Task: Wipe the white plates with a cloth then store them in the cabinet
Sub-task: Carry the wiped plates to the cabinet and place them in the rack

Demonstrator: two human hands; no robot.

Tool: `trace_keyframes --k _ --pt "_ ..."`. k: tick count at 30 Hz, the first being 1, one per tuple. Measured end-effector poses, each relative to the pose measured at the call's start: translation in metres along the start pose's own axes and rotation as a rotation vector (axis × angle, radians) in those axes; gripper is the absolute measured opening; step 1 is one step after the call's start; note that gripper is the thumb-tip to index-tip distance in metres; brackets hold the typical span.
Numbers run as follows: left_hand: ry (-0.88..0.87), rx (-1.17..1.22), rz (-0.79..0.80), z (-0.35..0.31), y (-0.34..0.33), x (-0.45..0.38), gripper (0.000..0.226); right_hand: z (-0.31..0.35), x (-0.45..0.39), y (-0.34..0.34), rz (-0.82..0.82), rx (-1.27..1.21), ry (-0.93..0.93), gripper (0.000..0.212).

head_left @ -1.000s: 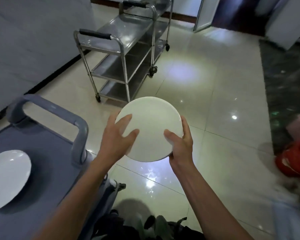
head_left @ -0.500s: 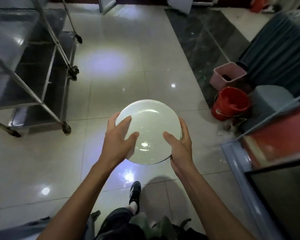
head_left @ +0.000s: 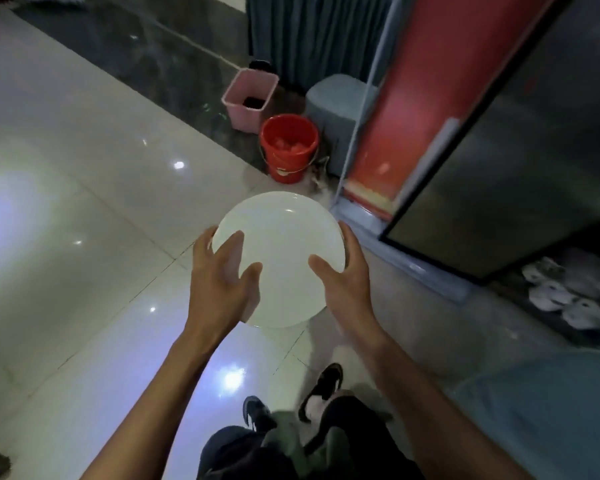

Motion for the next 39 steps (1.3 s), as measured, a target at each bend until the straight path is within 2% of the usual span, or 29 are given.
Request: trace_keyframes --k 3,6,10,14,17,27,39 --pt "-0.024 0.003 0.100 -0.020 -0.053 -0.012 0.060 -0.001 -0.023 0.035 -0.126 -0.011 0.001 0.067" --pt "-0.115 -0.027 0.199 -0.049 -0.103 -0.018 0.051 0.002 -0.050 0.072 -0.234 -0.018 0.027 0.065" --pt "-0.218 -0.032 0.319 -0.091 -0.169 -0.025 0.053 0.005 -0.088 0.122 -0.356 -0.046 0.034 0.063" --pt "-0.323 0.028 0.389 -0.138 -0.230 -0.023 0.056 0.013 -0.126 0.174 -0.439 -0.107 0.036 0.065" --pt "-0.326 0.060 0.428 -0.172 -0.270 -0.019 0.060 0.016 -0.153 0.211 -0.484 -0.118 0.042 0.068" --pt "-0.531 0.086 0.601 -0.254 -0.391 0.004 0.054 0.018 -0.206 0.310 -0.746 -0.145 0.019 0.067" --pt "-0.600 0.215 0.879 -0.342 -0.571 0.008 0.054 0.027 -0.311 0.404 -1.083 -0.081 -0.050 0.066"
Point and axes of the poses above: each hand's wrist, its own x-axis away from the middle knuckle, its own y-axis out of the back of the hand, z = x × y, the point moved 1 cm from there along -x, towards the middle knuckle, and after that the axes turned 15 degrees about -z, right-handed, at the moved point
